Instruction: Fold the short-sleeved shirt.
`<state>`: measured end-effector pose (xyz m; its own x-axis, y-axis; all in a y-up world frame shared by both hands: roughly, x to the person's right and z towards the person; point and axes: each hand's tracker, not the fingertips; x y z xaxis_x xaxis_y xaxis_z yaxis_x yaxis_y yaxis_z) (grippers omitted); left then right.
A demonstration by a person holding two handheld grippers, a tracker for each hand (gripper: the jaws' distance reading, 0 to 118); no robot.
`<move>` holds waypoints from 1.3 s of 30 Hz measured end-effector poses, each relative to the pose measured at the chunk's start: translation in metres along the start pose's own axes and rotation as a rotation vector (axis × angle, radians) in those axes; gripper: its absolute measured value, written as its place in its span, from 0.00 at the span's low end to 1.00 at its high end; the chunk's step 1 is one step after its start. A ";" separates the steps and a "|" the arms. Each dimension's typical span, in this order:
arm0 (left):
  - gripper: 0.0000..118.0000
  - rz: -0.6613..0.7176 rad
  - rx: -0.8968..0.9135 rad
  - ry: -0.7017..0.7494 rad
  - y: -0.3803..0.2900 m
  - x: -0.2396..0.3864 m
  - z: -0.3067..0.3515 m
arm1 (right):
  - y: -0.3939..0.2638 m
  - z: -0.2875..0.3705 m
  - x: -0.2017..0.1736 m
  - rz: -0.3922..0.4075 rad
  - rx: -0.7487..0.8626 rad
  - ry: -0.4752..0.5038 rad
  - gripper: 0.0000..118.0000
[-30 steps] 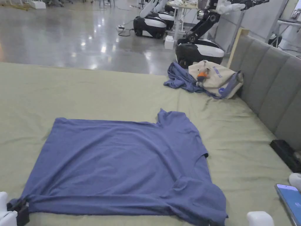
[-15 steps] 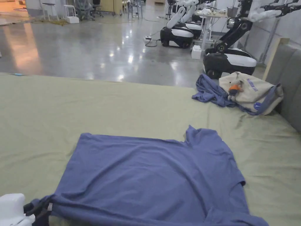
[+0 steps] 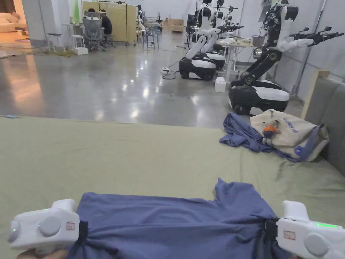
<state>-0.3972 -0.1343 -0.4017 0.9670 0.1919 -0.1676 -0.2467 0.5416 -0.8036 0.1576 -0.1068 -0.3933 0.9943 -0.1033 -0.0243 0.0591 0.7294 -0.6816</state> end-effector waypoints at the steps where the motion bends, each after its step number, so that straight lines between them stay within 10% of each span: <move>1: 0.45 0.012 -0.021 0.005 -0.003 -0.001 -0.008 | -0.001 -0.008 0.000 0.008 0.000 -0.002 0.23; 3: 0.95 0.092 0.141 -0.080 -0.007 -0.009 0.008 | -0.005 0.004 0.000 0.028 0.054 -0.040 0.97; 10: 1.00 0.018 0.639 -0.211 -0.094 -0.033 0.200 | -0.084 0.190 -0.016 0.025 0.423 -0.028 0.99; 12: 1.00 -0.022 0.749 -0.143 -0.141 -0.019 0.253 | -0.118 0.235 -0.020 0.030 0.491 -0.003 0.91; 14: 0.98 -0.059 0.810 -0.090 -0.182 -0.012 0.287 | -0.139 0.256 -0.026 0.039 0.519 -0.094 0.01; 15: 0.72 -0.103 0.816 -0.061 -0.200 -0.008 0.300 | -0.156 0.272 -0.025 0.031 0.577 -0.116 0.01; 16: 0.00 -0.117 0.810 0.015 -0.204 -0.029 0.279 | -0.160 0.281 -0.022 0.020 0.526 -0.058 0.01; 24: 0.00 -0.051 0.473 -0.001 -0.180 -0.039 0.193 | -0.175 0.284 -0.018 -0.032 0.430 -0.016 0.01; 25: 0.18 -0.066 0.428 0.001 -0.159 -0.038 0.169 | -0.175 0.286 -0.022 -0.018 0.435 -0.019 0.01; 27: 1.00 -0.119 0.249 0.079 -0.117 -0.035 0.117 | -0.174 0.285 -0.024 0.003 0.426 -0.023 0.01; 28: 0.97 -0.127 0.002 0.048 -0.114 -0.023 0.091 | -0.173 0.284 -0.022 0.000 0.424 -0.017 0.01; 32: 0.87 -0.015 0.081 0.005 -0.086 -0.025 0.049 | -0.171 0.279 -0.018 -0.009 0.410 -0.017 0.01; 37: 0.08 -0.112 0.154 0.042 -0.086 -0.016 0.046 | -0.157 0.251 -0.012 0.025 0.286 0.001 0.07; 39: 0.07 -0.127 0.248 -0.008 -0.089 -0.012 0.062 | -0.137 0.214 -0.004 0.049 0.195 -0.069 0.26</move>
<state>-0.3907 -0.1340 -0.2922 0.9908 0.1157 -0.0696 -0.1329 0.7454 -0.6532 0.1642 -0.0616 -0.1436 0.9997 -0.0230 0.0002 0.0196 0.8499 -0.5266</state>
